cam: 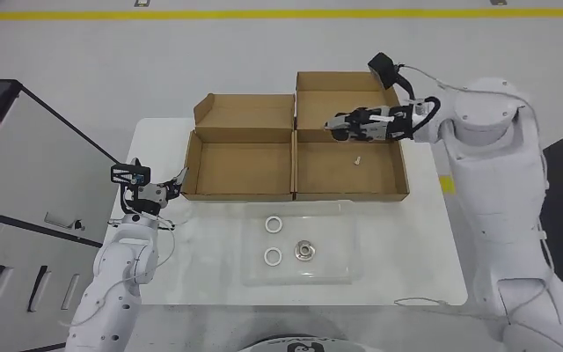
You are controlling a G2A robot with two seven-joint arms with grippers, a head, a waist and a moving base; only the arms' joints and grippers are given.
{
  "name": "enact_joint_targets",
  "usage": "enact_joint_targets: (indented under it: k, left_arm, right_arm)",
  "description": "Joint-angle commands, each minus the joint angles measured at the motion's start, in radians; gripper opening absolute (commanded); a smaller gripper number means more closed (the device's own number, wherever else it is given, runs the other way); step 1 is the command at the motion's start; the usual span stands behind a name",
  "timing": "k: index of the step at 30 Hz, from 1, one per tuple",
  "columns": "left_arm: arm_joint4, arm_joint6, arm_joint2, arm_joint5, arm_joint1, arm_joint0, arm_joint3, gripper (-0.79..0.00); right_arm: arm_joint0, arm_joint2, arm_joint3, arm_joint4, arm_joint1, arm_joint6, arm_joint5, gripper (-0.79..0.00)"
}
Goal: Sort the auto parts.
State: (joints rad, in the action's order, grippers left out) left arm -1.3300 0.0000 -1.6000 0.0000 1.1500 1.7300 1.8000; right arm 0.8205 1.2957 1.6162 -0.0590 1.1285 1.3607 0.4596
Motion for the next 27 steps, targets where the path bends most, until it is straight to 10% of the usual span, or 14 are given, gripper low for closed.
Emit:
enact_joint_targets:
  k: [1, 27]
  left_arm:
    - [0.0, 0.0, 0.0, 0.0, 0.0, 0.0, 0.0, 0.0]
    - [0.0, 0.0, 0.0, 0.0, 0.0, 0.0, 0.0, 0.0]
  right_arm:
    - [-0.019, -0.023, -0.029, 0.005, -0.015, -0.001, 0.001, -0.785]
    - [-0.185, -0.334, -0.274, -0.045, -0.135, 0.036, -0.036, -0.785]
